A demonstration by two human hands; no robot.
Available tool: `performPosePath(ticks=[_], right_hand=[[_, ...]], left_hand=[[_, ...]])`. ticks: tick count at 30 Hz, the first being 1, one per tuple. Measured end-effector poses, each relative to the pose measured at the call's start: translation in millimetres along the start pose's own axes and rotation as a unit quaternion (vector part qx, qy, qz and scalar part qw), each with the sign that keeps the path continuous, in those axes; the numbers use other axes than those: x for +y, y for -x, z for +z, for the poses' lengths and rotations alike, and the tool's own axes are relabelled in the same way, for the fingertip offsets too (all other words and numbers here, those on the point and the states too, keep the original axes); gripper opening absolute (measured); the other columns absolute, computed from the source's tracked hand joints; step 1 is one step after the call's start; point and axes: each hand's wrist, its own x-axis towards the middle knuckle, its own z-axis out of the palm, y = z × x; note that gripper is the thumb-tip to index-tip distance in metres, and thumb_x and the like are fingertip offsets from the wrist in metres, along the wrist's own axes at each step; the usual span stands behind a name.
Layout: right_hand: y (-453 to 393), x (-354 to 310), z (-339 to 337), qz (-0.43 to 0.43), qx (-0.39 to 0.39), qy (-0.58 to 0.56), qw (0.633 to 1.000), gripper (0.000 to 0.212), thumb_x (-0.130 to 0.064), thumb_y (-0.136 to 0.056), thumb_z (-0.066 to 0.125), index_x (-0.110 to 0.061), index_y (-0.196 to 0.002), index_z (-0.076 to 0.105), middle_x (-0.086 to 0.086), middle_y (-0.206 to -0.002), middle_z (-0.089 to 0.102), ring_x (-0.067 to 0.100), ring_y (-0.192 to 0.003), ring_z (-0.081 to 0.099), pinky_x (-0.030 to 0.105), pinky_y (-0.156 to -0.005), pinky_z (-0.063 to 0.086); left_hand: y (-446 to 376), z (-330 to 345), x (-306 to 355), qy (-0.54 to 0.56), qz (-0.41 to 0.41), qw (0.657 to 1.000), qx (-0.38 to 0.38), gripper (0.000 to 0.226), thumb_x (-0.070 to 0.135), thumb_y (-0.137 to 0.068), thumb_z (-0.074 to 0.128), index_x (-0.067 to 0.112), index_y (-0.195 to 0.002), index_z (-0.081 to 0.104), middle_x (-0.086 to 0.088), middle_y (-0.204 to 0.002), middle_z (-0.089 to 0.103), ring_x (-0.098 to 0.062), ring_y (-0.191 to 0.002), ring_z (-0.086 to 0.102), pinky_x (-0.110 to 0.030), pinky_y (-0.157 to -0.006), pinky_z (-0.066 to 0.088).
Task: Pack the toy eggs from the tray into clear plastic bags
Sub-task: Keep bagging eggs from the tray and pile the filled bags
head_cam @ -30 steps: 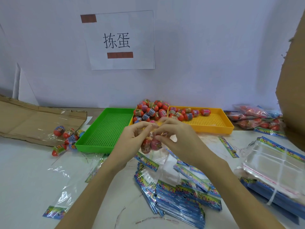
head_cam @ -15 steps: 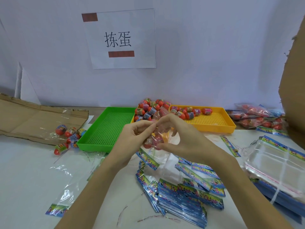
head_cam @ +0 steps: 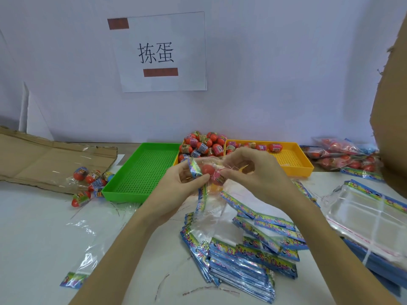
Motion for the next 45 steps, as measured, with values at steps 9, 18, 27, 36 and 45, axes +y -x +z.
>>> performPosePath(ticks=[9,18,27,36,45], right_hand=[[0.3,2.6,1.9,0.042,-0.033,-0.093,0.994,0.023,-0.024,-0.086,0.084,-0.024,-0.107,0.076,-0.015,-0.113,0.074,-0.004,-0.106,0.068,0.018,-0.084,0.056],[2.7,-4.2,21.8,0.045,0.05,-0.139,0.988,0.021,-0.016,-0.088,0.082,-0.023,-0.105,0.072,-0.016,-0.103,0.074,-0.002,-0.095,0.07,0.026,-0.078,0.059],[4.9,-5.0,35.7,0.037,0.103,-0.104,0.989,0.022,-0.018,-0.089,0.081,-0.021,-0.107,0.068,-0.009,-0.102,0.072,0.003,-0.092,0.07,0.022,-0.078,0.058],[6.0,-7.2,34.1,0.031,0.073,-0.097,0.992,0.026,-0.019,-0.086,0.084,-0.02,-0.11,0.073,-0.009,-0.106,0.073,0.004,-0.092,0.07,0.02,-0.082,0.058],[6.9,-10.3,29.0,0.033,0.117,-0.1,0.988,0.015,-0.013,-0.084,0.086,-0.017,-0.094,0.076,-0.005,-0.101,0.073,0.003,-0.089,0.072,0.024,-0.079,0.061]], left_hand=[[-1.7,12.6,4.6,0.086,-0.022,0.993,0.081,0.016,0.001,-0.104,0.058,0.004,-0.12,0.06,-0.017,-0.104,0.079,-0.027,-0.09,0.078,-0.052,-0.082,0.065],[-3.9,10.3,0.5,0.147,0.023,0.984,0.099,0.039,0.011,-0.084,0.077,0.001,-0.121,0.071,-0.015,-0.112,0.079,-0.021,-0.096,0.078,-0.028,-0.077,0.063],[-4.9,18.1,-8.6,0.05,0.034,0.981,0.183,0.026,0.025,-0.1,0.071,0.007,-0.119,0.074,-0.013,-0.111,0.079,-0.025,-0.101,0.077,-0.035,-0.074,0.064],[-1.9,22.9,-4.6,0.162,0.005,0.975,0.15,0.037,0.013,-0.1,0.069,0.001,-0.134,0.062,-0.017,-0.113,0.077,-0.021,-0.092,0.075,-0.037,-0.084,0.064],[-3.6,21.4,4.6,0.27,-0.075,0.956,0.086,0.086,0.006,-0.087,0.076,-0.002,-0.159,0.03,-0.021,-0.13,0.071,-0.028,-0.115,0.073,-0.035,-0.1,0.059]])
